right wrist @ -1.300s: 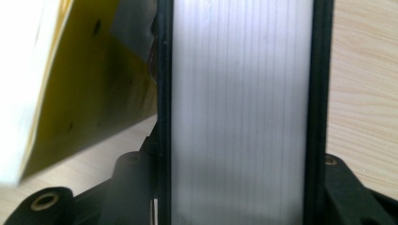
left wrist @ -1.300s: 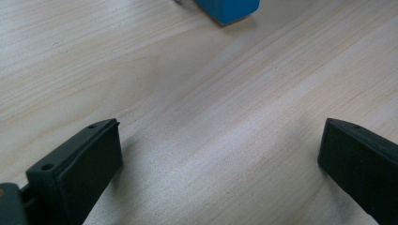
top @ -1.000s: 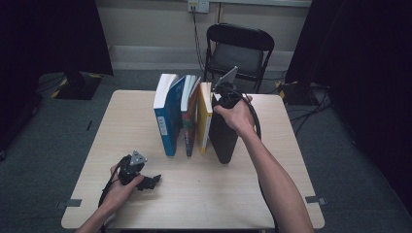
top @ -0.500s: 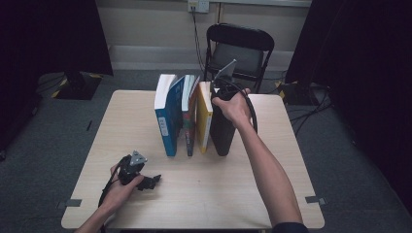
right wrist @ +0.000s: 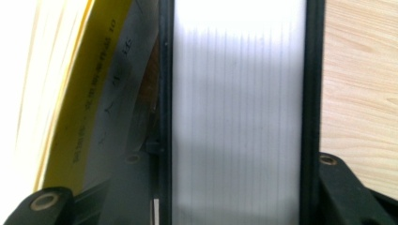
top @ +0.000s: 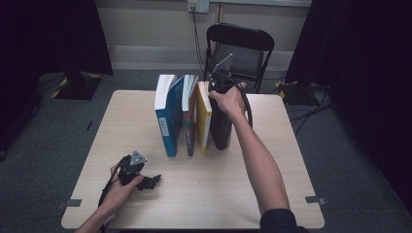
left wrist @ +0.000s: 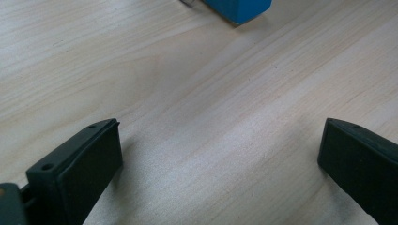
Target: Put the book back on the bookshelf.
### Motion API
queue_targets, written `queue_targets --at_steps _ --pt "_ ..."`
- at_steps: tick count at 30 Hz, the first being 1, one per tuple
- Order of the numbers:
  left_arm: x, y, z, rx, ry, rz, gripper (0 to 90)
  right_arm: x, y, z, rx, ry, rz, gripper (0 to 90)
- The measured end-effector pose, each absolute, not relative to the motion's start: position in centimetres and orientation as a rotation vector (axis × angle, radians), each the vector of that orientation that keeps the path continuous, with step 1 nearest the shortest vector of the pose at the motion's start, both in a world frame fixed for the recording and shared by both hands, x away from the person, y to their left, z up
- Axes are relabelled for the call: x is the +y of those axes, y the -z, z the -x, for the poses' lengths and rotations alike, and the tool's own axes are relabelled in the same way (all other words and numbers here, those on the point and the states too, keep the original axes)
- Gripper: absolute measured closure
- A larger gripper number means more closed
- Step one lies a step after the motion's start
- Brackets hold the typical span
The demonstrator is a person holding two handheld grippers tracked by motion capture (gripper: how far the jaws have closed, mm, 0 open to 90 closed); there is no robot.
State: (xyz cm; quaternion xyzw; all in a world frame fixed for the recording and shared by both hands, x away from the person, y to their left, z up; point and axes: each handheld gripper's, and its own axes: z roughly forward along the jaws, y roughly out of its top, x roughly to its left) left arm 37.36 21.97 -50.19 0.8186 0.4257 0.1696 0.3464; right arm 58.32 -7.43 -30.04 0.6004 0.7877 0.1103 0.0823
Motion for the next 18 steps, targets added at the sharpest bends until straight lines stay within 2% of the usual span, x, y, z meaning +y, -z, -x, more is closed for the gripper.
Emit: queue_targets --at_steps 18 --pt "21.98 50.19 -37.35 1.103 -0.44 -2.127 0.0 -6.79 30.86 -59.19 2.338 -0.362 -1.782 53.2"
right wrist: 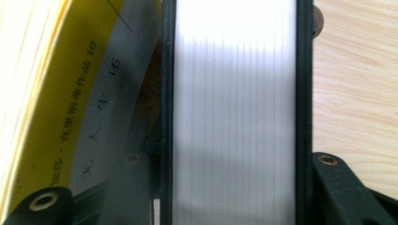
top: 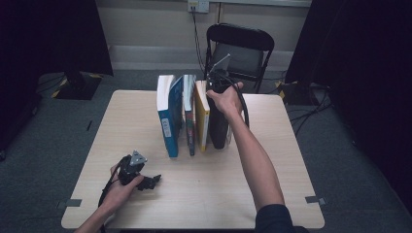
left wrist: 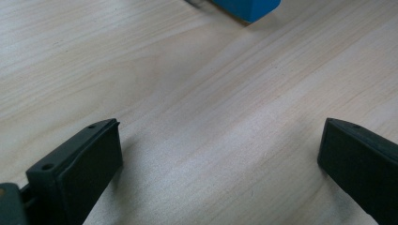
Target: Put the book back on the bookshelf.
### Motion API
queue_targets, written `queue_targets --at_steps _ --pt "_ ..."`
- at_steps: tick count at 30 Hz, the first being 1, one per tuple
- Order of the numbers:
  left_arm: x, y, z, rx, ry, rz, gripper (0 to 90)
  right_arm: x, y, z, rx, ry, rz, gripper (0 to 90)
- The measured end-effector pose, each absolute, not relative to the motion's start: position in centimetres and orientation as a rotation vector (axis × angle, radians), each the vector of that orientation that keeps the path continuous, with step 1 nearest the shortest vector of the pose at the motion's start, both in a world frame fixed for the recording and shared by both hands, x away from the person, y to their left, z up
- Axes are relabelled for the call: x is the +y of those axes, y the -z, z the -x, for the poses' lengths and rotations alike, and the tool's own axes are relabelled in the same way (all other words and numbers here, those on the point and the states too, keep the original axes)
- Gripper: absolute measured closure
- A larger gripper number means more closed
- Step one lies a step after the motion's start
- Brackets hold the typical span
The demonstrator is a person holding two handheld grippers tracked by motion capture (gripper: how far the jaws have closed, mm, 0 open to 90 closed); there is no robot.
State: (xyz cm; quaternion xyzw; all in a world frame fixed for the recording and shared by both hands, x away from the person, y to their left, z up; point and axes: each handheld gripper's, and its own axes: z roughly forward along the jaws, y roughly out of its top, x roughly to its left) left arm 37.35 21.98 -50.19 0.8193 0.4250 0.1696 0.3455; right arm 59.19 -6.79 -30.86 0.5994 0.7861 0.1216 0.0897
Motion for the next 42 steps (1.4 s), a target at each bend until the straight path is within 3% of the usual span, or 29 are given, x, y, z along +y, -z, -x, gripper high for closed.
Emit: queue_targets --at_steps 12,22,34,42 --pt "22.0 50.2 -37.3 1.102 -0.443 -2.124 0.0 -6.2 30.7 -58.8 2.32 -0.376 -1.753 51.7" --pt "22.0 50.2 -37.2 1.103 -0.449 -2.12 0.0 -8.4 31.3 -55.2 2.356 -0.583 -1.666 38.7" --pt "22.0 50.2 -37.2 1.098 -0.453 -2.125 0.0 -12.1 33.1 -49.6 2.267 -0.969 -1.521 40.2" --pt "22.0 50.2 -37.2 1.099 -0.453 -2.125 0.0 -13.1 36.3 -48.7 2.216 -1.102 -1.476 45.8"
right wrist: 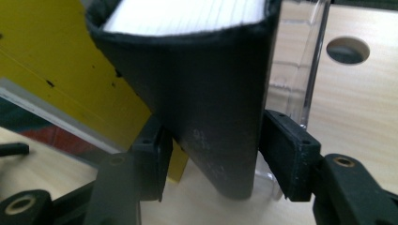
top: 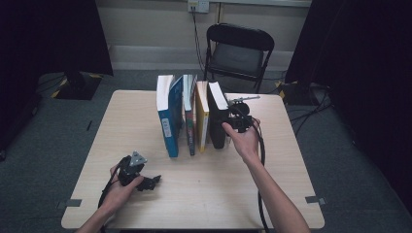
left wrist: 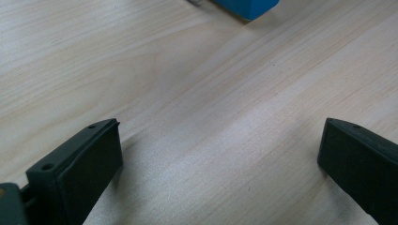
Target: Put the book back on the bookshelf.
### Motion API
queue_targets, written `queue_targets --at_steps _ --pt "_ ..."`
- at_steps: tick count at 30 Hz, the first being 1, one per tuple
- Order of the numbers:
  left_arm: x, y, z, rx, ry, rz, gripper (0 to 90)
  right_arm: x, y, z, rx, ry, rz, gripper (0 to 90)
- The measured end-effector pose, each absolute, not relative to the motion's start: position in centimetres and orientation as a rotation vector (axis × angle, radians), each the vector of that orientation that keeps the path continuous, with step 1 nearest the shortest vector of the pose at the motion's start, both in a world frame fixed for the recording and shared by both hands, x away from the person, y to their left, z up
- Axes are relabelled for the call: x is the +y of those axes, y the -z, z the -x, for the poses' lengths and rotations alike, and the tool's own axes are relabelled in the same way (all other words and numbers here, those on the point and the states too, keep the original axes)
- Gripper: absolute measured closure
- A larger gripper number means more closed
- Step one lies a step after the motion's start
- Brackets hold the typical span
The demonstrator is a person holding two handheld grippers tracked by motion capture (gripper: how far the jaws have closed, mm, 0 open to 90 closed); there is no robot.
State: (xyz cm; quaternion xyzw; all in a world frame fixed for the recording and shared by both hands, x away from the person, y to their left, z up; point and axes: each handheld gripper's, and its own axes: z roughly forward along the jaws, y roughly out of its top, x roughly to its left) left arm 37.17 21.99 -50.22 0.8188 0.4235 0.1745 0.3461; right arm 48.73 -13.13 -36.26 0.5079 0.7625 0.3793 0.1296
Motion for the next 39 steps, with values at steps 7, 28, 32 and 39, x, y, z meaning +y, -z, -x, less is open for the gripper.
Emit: queue_targets --at_steps 7,28,32,39 --pt "22.0 50.2 -37.2 1.099 -0.453 -2.125 0.0 -12.3 36.0 -48.0 2.136 -1.071 -1.409 49.2" --pt "22.0 50.2 -37.2 1.097 -0.45 -2.127 0.0 -11.8 36.9 -47.1 2.142 -1.17 -1.348 44.5" --pt "22.0 50.2 -37.2 1.097 -0.45 -2.127 0.0 -12.1 38.2 -47.0 2.18 -1.173 -1.323 41.0" --pt "22.0 50.2 -37.2 1.098 -0.445 -2.127 0.0 -12.4 39.0 -47.0 2.177 -1.176 -1.29 47.9"
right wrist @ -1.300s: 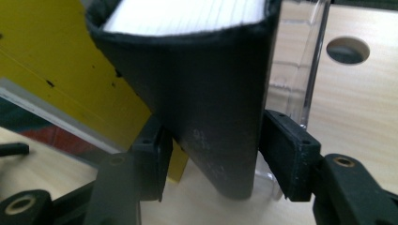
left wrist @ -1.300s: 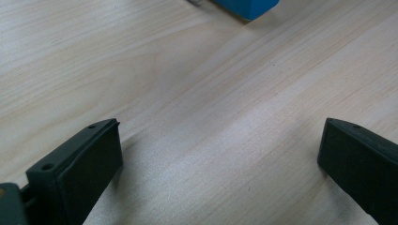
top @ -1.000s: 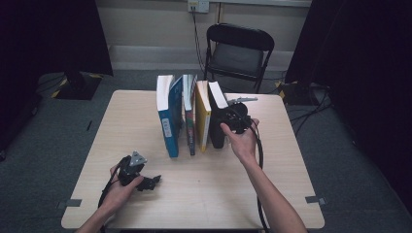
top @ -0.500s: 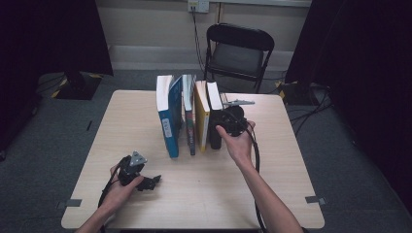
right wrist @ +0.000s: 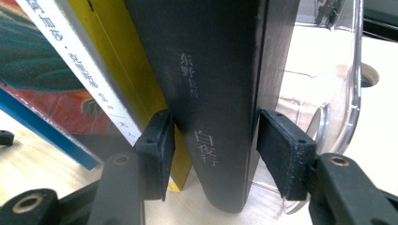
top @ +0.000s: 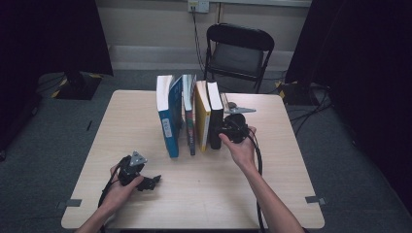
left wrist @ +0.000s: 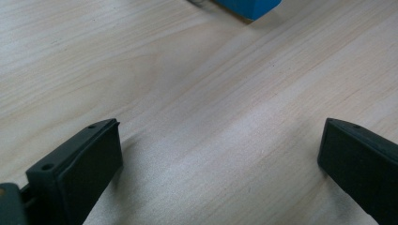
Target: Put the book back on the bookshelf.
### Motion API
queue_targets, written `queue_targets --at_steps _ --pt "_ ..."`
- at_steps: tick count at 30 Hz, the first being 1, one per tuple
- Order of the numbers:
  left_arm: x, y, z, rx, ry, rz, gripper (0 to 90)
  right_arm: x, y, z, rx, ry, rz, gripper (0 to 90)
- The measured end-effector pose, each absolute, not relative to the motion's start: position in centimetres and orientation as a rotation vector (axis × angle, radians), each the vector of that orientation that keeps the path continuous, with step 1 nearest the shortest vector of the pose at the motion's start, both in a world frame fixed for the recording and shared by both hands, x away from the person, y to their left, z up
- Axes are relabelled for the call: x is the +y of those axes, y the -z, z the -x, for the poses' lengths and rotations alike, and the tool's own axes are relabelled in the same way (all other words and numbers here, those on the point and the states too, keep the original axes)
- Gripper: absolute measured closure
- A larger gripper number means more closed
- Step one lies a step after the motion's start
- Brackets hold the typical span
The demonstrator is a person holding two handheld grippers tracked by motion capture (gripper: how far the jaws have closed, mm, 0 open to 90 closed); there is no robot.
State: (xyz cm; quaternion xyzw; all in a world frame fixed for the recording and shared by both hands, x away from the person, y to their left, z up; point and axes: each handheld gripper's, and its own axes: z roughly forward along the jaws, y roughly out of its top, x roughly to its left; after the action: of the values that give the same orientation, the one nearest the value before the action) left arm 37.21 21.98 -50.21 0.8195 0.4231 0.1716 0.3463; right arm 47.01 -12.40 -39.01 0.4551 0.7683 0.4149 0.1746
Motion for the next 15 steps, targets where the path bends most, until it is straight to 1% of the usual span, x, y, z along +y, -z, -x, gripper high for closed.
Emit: queue_targets --at_steps 15 --pt "22.02 50.21 -37.29 1.089 -0.443 -2.133 0.0 -12.16 38.77 -46.02 2.198 -1.164 -1.29 48.6"
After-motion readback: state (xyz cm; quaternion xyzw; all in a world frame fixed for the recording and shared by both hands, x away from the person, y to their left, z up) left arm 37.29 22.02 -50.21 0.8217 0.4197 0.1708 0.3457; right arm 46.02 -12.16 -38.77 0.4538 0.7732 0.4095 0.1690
